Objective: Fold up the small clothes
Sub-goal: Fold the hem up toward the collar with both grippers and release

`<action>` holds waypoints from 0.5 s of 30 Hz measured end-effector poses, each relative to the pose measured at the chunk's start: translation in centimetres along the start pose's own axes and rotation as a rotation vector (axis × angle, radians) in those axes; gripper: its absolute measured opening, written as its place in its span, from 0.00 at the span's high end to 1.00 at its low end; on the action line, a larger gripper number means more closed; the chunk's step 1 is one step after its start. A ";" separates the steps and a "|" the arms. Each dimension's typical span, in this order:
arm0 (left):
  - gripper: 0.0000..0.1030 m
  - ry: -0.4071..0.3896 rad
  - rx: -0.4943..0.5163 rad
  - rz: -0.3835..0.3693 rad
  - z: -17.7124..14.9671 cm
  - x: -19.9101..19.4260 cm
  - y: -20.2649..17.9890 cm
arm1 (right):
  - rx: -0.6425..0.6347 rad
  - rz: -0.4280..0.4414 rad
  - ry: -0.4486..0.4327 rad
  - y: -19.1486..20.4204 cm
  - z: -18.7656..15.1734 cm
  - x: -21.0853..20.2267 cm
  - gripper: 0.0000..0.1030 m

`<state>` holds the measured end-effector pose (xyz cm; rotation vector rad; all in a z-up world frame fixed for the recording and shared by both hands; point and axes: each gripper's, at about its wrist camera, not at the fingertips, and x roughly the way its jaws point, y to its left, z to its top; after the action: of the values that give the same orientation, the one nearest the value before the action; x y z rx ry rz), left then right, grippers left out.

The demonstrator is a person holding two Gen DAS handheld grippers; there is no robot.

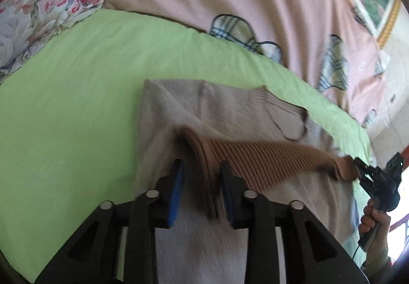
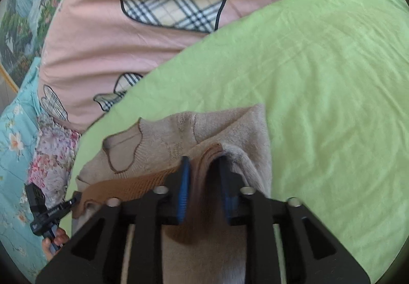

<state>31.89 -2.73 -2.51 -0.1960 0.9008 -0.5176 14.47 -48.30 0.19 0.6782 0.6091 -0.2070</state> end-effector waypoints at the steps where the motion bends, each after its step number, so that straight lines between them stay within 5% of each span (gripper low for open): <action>1: 0.64 0.003 0.013 -0.020 -0.9 -0.8 -0.6 | -0.014 0.012 -0.019 0.5 -0.4 -1.1 0.65; 5: 0.56 0.057 0.095 -0.115 -4.2 -2.0 -4.2 | -0.155 0.139 0.045 4.7 -3.4 -2.4 0.65; 9: 0.55 0.073 0.199 -0.045 -4.7 -0.3 -6.8 | -0.350 0.159 0.224 9.2 -7.0 0.3 0.65; 11: 0.55 0.062 0.174 -0.003 -3.5 0.2 -5.9 | -0.380 0.108 0.256 9.5 -7.5 1.7 0.65; 15: 0.56 0.014 0.014 0.090 0.9 0.1 -0.9 | -0.217 -0.085 0.178 4.8 -4.9 2.1 0.65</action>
<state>32.37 -3.65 -1.66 -0.1386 0.9147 -0.4425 15.66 -41.45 -1.53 0.4635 0.8190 -0.1578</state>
